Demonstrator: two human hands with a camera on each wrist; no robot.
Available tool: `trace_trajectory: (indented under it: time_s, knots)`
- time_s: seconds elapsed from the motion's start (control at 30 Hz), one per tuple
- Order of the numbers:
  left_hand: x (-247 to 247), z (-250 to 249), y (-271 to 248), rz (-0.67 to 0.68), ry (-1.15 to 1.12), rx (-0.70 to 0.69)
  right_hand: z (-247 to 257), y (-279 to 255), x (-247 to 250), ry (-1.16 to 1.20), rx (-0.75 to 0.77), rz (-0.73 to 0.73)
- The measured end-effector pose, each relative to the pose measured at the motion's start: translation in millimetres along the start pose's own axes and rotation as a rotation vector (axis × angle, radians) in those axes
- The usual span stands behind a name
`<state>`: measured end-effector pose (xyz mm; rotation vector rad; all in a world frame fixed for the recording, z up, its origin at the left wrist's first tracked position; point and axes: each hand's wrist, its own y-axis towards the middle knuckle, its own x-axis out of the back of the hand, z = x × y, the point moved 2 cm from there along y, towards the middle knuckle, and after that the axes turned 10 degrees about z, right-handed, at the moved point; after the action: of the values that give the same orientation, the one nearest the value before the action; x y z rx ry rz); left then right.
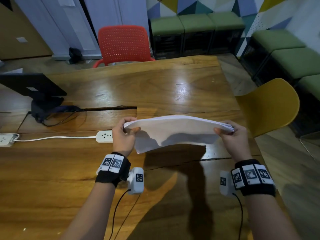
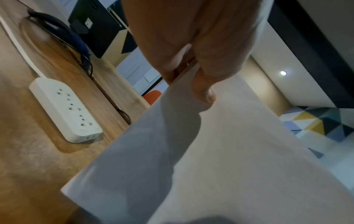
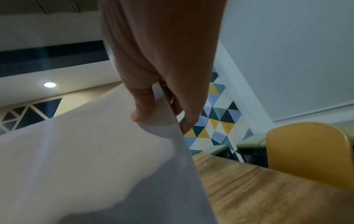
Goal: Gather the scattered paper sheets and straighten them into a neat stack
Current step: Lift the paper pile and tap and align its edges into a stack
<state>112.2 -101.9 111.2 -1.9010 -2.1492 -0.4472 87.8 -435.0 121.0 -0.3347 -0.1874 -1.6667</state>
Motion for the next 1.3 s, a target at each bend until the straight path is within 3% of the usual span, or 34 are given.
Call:
trace_trajectory:
  time_s: [0.13, 0.23, 0.3, 0.37, 0.47, 0.53, 0.63, 0.8, 0.93, 1.1, 1.3]
  knots:
    - [-1, 3, -8, 0.003, 0.038, -0.003, -1, 4, -6, -0.366, 0.001, 0.101]
    - [-8, -17, -7, 0.036, -0.063, -0.071, 13, 8, -21, -0.891, 0.133, 0.131]
    - [-17, -40, -6, 0.146, -0.143, -0.156, 29, 11, -40, -0.957, 0.234, 0.218]
    - [-27, -68, -8, 0.271, -0.132, -0.289, 49, 12, -57, -0.881, 0.354, 0.308]
    - [-29, -89, -5, 0.317, 0.003, -0.419, 58, 10, -61, -0.685, 0.427, 0.331]
    - [-18, -80, 6, 0.313, 0.073, -0.323, 54, 8, -48, -0.423, 0.397, 0.282]
    - [0, -61, 15, 0.307, 0.091, -0.111, 49, 5, -30, -0.027, 0.224, 0.24]
    - [8, -72, 15, 0.211, -0.292, -0.112, 55, 2, -16, 0.264, 0.212, 0.221]
    - [3, -76, 13, 0.199, -0.613, -0.1, 58, 1, -12, 0.322, 0.232, 0.186]
    - [-24, -64, 0, 0.292, -0.445, -0.019, 50, 3, -22, 0.283, 0.145, 0.23]
    - [-29, -80, 0, 0.219, -0.38, -0.149, 64, 8, -21, 0.334, 0.234, 0.155]
